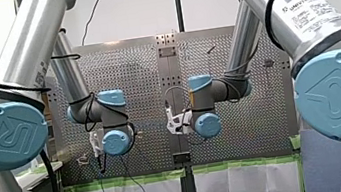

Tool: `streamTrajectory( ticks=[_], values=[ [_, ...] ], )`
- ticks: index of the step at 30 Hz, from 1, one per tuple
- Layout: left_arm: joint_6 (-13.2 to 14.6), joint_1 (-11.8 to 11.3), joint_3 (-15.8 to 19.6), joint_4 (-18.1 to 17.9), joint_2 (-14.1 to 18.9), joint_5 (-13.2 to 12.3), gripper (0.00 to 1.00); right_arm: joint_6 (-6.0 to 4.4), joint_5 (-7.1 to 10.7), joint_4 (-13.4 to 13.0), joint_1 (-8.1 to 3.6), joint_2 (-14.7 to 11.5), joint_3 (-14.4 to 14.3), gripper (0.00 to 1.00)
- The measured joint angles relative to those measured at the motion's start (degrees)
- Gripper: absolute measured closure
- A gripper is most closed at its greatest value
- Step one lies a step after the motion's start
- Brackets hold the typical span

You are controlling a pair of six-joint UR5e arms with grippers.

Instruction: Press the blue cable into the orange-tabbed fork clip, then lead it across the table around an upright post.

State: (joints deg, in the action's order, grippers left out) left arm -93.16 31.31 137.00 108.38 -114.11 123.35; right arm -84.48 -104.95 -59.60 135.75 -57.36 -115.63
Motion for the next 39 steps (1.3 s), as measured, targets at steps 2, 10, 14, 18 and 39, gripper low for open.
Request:
streamTrajectory(
  ticks=[2, 10, 14, 18, 39],
  values=[
    [0.0, 0.0, 0.0, 0.0, 0.0, 0.0, 1.0, 0.0, 0.0, 0.0, 0.0, 0.0, 0.0, 1.0],
    [-0.21, -0.78, 0.75, 0.83, -0.83, -0.18, 1.0, 0.34, -0.29, 0.78, 0.71, 0.76, 0.68, 1.0],
    [-0.25, -1.3, 1.37, 1.97, -2.97, -0.25, 1.0, 0.49, -0.41, 2.91, 2.61, 2.89, 1.13, 1.0],
    [-0.26, -1.38, 1.47, 2.23, -3.98, -0.26, 1.0, 0.52, -0.44, 5.08, 3.34, 5.02, 1.2, 1.0],
    [-0.26, -1.4, 1.49, 2.28, -4.22, -0.26, 1.0, 0.53, -0.44, 6.33, 3.51, 6.06, 1.23, 1.0]
  ],
)
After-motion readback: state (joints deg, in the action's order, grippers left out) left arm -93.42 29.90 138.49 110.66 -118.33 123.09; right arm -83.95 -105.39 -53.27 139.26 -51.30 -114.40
